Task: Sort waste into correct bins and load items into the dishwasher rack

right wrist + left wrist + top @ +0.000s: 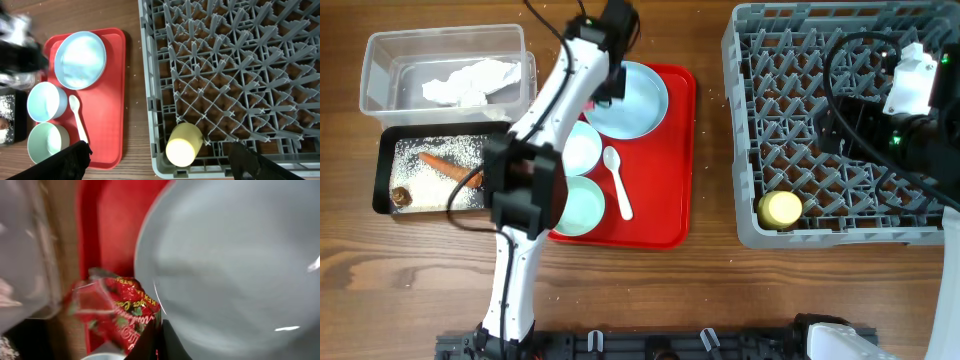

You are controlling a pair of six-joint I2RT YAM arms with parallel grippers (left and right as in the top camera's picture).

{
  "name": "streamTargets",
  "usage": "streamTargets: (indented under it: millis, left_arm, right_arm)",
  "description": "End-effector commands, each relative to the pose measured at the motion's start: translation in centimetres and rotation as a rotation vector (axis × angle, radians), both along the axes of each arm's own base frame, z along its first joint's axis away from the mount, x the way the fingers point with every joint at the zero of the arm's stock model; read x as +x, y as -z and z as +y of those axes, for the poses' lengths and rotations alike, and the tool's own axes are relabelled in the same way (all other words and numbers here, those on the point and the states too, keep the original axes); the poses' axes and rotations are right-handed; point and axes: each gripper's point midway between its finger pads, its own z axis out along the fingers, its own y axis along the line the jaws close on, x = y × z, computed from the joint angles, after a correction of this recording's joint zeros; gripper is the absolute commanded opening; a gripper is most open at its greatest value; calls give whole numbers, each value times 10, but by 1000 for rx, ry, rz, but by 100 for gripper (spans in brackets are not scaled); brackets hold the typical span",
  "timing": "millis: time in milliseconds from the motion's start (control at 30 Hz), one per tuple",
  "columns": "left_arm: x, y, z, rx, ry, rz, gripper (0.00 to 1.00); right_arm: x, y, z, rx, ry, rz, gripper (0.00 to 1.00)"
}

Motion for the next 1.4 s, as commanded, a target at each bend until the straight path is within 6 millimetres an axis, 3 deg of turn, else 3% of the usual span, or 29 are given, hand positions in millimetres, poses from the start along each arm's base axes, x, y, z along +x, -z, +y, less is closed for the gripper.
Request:
streamTargets:
  millis: [0,100,200,300,467,500,533,567,600,633,700,767,867,967,1100,1233,1367]
  left_arm:
    - [18,-151,11,-113,-42,-344,4]
    - [14,-210,43,-117,-106,-485,4]
    - [13,-228,98,-71,-213,-528,4]
    - [17,-207,160,-29,-333,-476,4]
    - [23,-147,223,-46,-453,-346,5]
    - [24,-137,229,-60,-464,-326,11]
    - [25,-128,234,-72,-474,-305,25]
    - [26,-118,239,-83,-484,-285,51]
    - [26,-114,241,-91,-489,-274,73]
    - [26,-106,244,-101,-494,-256,88]
    - [25,-104,245,-101,-498,-249,100]
    - [24,-107,242,-114,-492,-252,100]
    - [17,-122,216,-218,-450,-244,100]
    - [-7,-135,192,-277,-485,-189,100]
    - [-52,-132,163,-302,-564,-29,100]
    - [-62,-146,123,-450,-496,13,100]
    - [-78,-181,120,-483,-474,-55,99]
  right_arm:
    - [5,4,-3,-19,-9,10,91]
    - [5,4,-3,-19,-9,10,92]
    - [5,4,-3,-18,-9,10,92]
    - [5,4,-3,-18,-8,10,92]
    - [5,4,-3,-16,-6,11,92]
    - [5,4,-3,-16,-6,10,92]
    - [5,4,-3,-16,-7,10,92]
    - [5,4,-2,-13,-8,10,92]
    - [5,4,-2,-14,-9,10,92]
    - [5,4,-2,-14,-9,10,92]
    - [6,3,-2,-14,-9,6,92]
    - [6,3,-2,-14,-9,6,92]
    - [8,1,4,14,-32,-6,92]
    - [11,-4,16,73,-74,-30,92]
    - [22,-9,31,133,-129,-68,88]
    - [38,3,63,149,-185,-31,83]
    - [66,19,109,135,-206,-20,83]
